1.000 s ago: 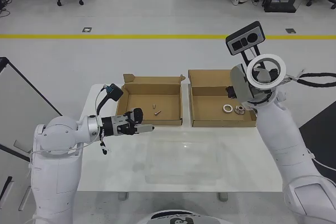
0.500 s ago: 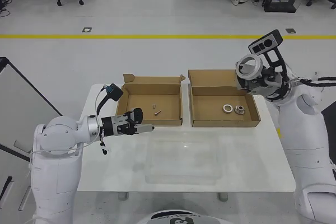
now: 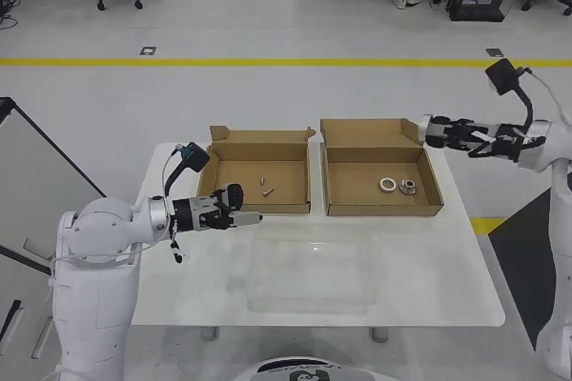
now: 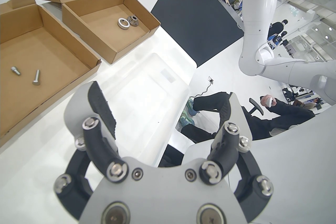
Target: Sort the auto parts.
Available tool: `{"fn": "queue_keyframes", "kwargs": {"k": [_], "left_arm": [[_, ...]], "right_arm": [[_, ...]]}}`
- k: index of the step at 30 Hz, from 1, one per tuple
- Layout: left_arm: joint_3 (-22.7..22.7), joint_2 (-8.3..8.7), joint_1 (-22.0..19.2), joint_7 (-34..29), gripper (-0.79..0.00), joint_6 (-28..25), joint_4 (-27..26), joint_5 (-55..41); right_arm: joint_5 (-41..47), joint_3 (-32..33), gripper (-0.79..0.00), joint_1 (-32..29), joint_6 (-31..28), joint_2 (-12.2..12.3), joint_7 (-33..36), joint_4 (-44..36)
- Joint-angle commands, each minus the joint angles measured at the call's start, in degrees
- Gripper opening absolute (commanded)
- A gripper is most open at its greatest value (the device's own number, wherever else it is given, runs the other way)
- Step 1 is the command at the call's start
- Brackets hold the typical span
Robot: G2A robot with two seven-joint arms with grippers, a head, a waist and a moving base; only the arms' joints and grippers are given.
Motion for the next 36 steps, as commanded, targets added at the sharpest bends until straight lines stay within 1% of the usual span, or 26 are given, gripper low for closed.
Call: {"fn": "queue_keyframes", "kwargs": {"k": [1, 3, 4, 5, 6, 7, 8, 11, 16, 22, 27, 36], "left_arm": [[0.0, 0.0, 0.0, 0.0, 0.0, 0.0, 0.0, 0.0], [0.0, 0.0, 0.0, 0.0, 0.0, 0.0, 0.0, 0.0], [0.0, 0.0, 0.0, 0.0, 0.0, 0.0, 0.0, 0.0], [0.0, 0.0, 0.0, 0.0, 0.0, 0.0, 0.0, 0.0], [0.0, 0.0, 0.0, 0.0, 0.0, 0.0, 0.0, 0.0], [0.0, 0.0, 0.0, 0.0, 0.0, 0.0, 0.0, 0.0], [0.0, 0.0, 0.0, 0.0, 0.0, 0.0, 0.0, 0.0], [0.0, 0.0, 0.0, 0.0, 0.0, 0.0, 0.0, 0.0], [0.0, 0.0, 0.0, 0.0, 0.0, 0.0, 0.0, 0.0], [0.0, 0.0, 0.0, 0.0, 0.0, 0.0, 0.0, 0.0], [0.0, 0.0, 0.0, 0.0, 0.0, 0.0, 0.0, 0.0], [0.0, 0.0, 0.0, 0.0, 0.0, 0.0, 0.0, 0.0]], "right_arm": [[-7.55, -3.52, -0.785, 2.87, -1.72, 0.19, -0.11, 1.83], [-11.99, -8.4, -0.785, 6.02, -3.23, 0.03, -0.49, 4.95], [-12.99, -9.7, -0.785, 6.97, -3.54, -0.05, -0.79, 5.95], [-17.24, -12.7, -0.785, 8.7, -4.65, -0.17, -1.52, 7.94], [-18.94, -15.15, -0.785, 9.77, -5.16, -0.43, -2.16, 9.59], [-19.13, -16.45, -0.785, 10.55, -5.18, -0.64, -2.61, 10.71], [-20.61, -19.32, -0.785, 11.99, -5.5, -1.03, -3.11, 12.88], [-23.32, -25.16, -0.785, 14.3, -5.79, -2.02, -4.61, 16.52], [-26.3, -32.73, -0.785, 15.91, -4.94, -3.62, -6.79, 21.18], [-27.41, -38.98, -0.785, 16.93, -3.91, -5.49, -9.9, 26.53], [-27.03, -43.7, -0.785, 18.14, -2.73, -7.5, -13.16, 30.99], [-26.73, -49.58, -0.785, 20.54, -0.16, -10.91, -18.39, 38.32]]}}
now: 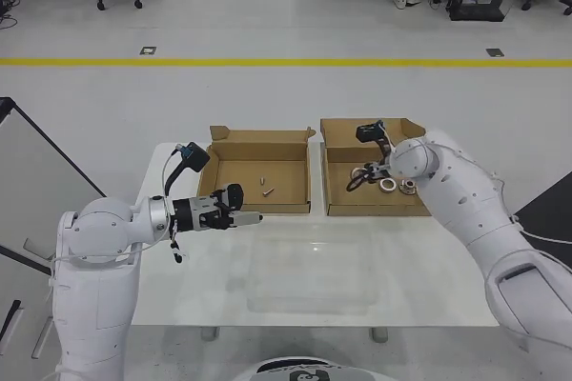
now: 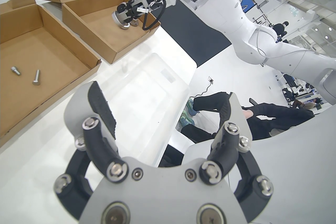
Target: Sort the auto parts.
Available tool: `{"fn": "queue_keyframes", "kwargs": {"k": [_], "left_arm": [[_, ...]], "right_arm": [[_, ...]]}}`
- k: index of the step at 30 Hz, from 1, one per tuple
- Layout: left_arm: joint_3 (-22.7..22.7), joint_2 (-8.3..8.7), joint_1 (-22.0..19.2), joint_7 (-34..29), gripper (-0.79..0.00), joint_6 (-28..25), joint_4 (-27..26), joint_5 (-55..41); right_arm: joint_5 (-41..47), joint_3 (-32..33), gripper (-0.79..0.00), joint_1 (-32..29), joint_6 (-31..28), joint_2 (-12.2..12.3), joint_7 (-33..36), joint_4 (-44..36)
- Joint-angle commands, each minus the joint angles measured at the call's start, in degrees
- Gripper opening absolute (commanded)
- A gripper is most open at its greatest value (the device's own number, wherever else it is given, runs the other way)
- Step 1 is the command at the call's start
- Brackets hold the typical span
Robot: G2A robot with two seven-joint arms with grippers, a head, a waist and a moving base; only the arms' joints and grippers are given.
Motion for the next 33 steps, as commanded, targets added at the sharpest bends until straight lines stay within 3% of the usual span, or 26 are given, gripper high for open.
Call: {"fn": "queue_keyframes", "kwargs": {"k": [1, 12, 27, 28, 30, 33], "left_arm": [[0.0, 0.0, 0.0, 0.0, 0.0, 0.0, 0.0, 0.0], [0.0, 0.0, 0.0, 0.0, 0.0, 0.0, 0.0, 0.0], [0.0, 0.0, 0.0, 0.0, 0.0, 0.0, 0.0, 0.0], [0.0, 0.0, 0.0, 0.0, 0.0, 0.0, 0.0, 0.0], [0.0, 0.0, 0.0, 0.0, 0.0, 0.0, 0.0, 0.0], [0.0, 0.0, 0.0, 0.0, 0.0, 0.0, 0.0, 0.0]], "right_arm": [[-0.01, -1.11, -0.785, 0.45, 0.49, -0.71, -0.79, 1.49], [-1.13, -6.85, -0.785, 2.76, 1.34, -4.89, -4.23, 10.33], [-0.14, -9.89, -0.785, 5.3, -0.78, -9.27, -6.14, 20.13], [-0.11, -9.92, -0.68, 5.41, -0.8, -9.42, -6.28, 20.52], [0.0, -10.01, -0.542, 5.73, -0.93, -9.85, -6.67, 21.46], [0.4, -9.91, -0.443, 6.21, -1.37, -10.46, -7.56, 22.83]]}}
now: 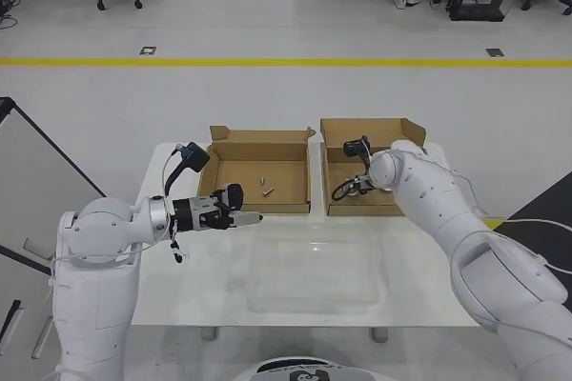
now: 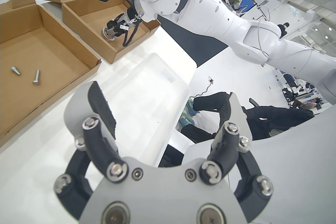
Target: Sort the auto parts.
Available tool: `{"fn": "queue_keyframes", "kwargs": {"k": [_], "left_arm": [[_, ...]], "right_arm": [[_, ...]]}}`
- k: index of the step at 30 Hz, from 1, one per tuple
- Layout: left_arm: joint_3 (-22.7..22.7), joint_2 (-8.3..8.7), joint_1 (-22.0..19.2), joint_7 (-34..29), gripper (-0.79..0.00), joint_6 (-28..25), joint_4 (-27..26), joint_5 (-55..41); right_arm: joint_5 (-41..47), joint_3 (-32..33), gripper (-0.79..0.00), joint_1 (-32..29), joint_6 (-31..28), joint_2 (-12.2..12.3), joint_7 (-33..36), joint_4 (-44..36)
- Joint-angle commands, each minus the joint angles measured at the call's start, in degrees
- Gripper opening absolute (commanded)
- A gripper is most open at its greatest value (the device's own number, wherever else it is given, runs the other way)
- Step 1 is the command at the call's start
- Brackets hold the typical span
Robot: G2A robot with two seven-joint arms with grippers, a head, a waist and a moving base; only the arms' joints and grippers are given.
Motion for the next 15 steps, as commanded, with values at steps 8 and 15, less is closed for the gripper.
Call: {"fn": "queue_keyframes", "kwargs": {"k": [8, 15], "left_arm": [[0.0, 0.0, 0.0, 0.0, 0.0, 0.0, 0.0, 0.0], [0.0, 0.0, 0.0, 0.0, 0.0, 0.0, 0.0, 0.0]], "right_arm": [[0.93, 0.91, -0.409, 1.24, -1.94, -0.95, -1.41, 2.39], [1.72, 3.45, 0.0, 2.19, -2.97, -0.15, -2.11, 1.11]]}}
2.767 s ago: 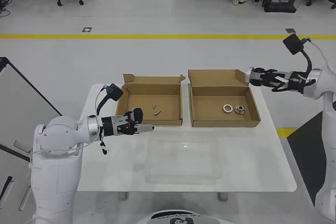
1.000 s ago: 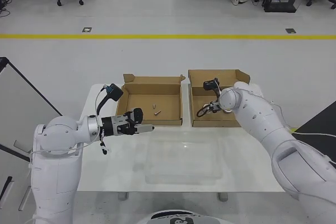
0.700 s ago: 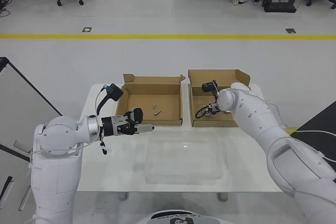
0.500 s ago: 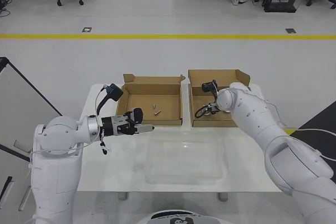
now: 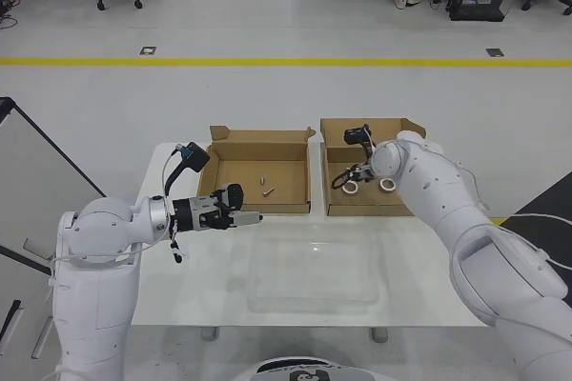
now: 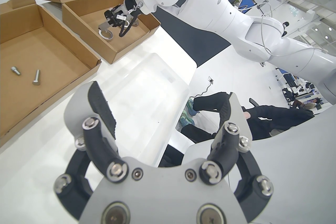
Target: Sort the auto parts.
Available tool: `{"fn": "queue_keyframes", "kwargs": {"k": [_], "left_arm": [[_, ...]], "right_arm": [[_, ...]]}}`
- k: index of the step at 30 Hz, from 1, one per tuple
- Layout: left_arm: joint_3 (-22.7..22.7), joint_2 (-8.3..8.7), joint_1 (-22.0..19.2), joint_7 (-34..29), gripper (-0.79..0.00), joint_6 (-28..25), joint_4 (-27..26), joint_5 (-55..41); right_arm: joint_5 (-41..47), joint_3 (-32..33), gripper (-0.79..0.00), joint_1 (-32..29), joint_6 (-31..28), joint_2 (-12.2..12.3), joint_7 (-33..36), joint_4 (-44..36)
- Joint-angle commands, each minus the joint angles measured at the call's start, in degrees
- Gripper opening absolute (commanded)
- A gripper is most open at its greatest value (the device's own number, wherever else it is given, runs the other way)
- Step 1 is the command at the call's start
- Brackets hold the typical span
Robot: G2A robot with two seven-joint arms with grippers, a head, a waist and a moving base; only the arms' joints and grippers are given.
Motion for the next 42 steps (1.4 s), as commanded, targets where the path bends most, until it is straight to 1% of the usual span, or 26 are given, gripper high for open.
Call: {"fn": "queue_keyframes", "kwargs": {"k": [1, 7, 13, 16, 18, 19, 20, 23, 24, 25, 28, 30, 31, 33, 35, 36, 38, 39, 42], "left_arm": [[0.0, 0.0, 0.0, 0.0, 0.0, 0.0, 0.0, 0.0], [0.0, 0.0, 0.0, 0.0, 0.0, 0.0, 0.0, 0.0], [0.0, 0.0, 0.0, 0.0, 0.0, 0.0, 0.0, 0.0], [0.0, 0.0, 0.0, 0.0, 0.0, 0.0, 0.0, 0.0], [0.0, 0.0, 0.0, 0.0, 0.0, 0.0, 0.0, 0.0], [0.0, 0.0, 0.0, 0.0, 0.0, 0.0, 0.0, 0.0], [0.0, 0.0, 0.0, 0.0, 0.0, 0.0, 0.0, 0.0], [0.0, 0.0, 0.0, 0.0, 0.0, 0.0, 0.0, 0.0], [0.0, 0.0, 0.0, 0.0, 0.0, 0.0, 0.0, 0.0], [0.0, 0.0, 0.0, 0.0, 0.0, 0.0, 0.0, 0.0], [0.0, 0.0, 0.0, 0.0, 0.0, 0.0, 0.0, 0.0], [0.0, 0.0, 0.0, 0.0, 0.0, 0.0, 0.0, 0.0], [0.0, 0.0, 0.0, 0.0, 0.0, 0.0, 0.0, 0.0], [0.0, 0.0, 0.0, 0.0, 0.0, 0.0, 0.0, 0.0], [0.0, 0.0, 0.0, 0.0, 0.0, 0.0, 0.0, 0.0], [0.0, 0.0, 0.0, 0.0, 0.0, 0.0, 0.0, 0.0], [0.0, 0.0, 0.0, 0.0, 0.0, 0.0, 0.0, 0.0], [0.0, 0.0, 0.0, 0.0, 0.0, 0.0, 0.0, 0.0], [0.0, 0.0, 0.0, 0.0, -0.001, 0.0, 0.0, 0.0]], "right_arm": [[0.35, 1.09, 0.0, 0.09, -0.38, 0.49, -0.14, -0.89], [2.42, 7.06, 0.0, -1.22, -1.08, 3.39, -0.77, -7.76], [3.56, 17.55, 0.0, -7.91, -0.32, 8.35, 2.45, -24.04], [4.81, 25.3, 0.0, -14.58, 1.23, 11.11, 6.03, -37.2], [6.52, 30.1, 0.0, -18.94, 2.04, 12.44, 8.36, -44.92], [7.14, 31.63, 0.0, -20.33, 2.19, 12.82, 9.1, -47.4], [9.73, 34.54, 0.0, -23.11, 2.34, 13.42, 10.68, -51.74], [15.73, 40.03, 0.0, -27.74, 1.82, 14.39, 14.34, -58.76], [20.78, 42.79, 0.0, -29.77, 1.99, 14.69, 15.99, -61.32], [22.22, 44.04, 0.0, -30.65, 2.02, 14.88, 16.83, -62.52], [30.52, 49.29, 0.0, -34.26, 2.37, 15.53, 20.67, -66.57], [37.92, 53.27, 0.0, -36.74, 3.04, 15.92, 23.38, -68.64], [39.3, 54.44, 0.0, -37.42, 3.09, 16.06, 24.14, -69.11], [44.88, 58.2, 0.0, -39.82, 3.65, 16.44, 26.3, -70.0], [47.92, 60.71, 0.0, -41.47, 4.11, 16.71, 27.48, -70.43], [51.34, 62.6, 0.0, -42.69, 4.49, 16.81, 27.84, -70.55], [53.37, 64.68, 0.0, -44.05, 4.33, 17.0, 27.93, -71.1], [55.07, 65.74, 0.0, -45.07, 3.35, 17.05, 27.58, -71.67], [55.37, 65.95, 0.0, -45.32, 3.23, 17.06, 27.51, -71.72]]}}
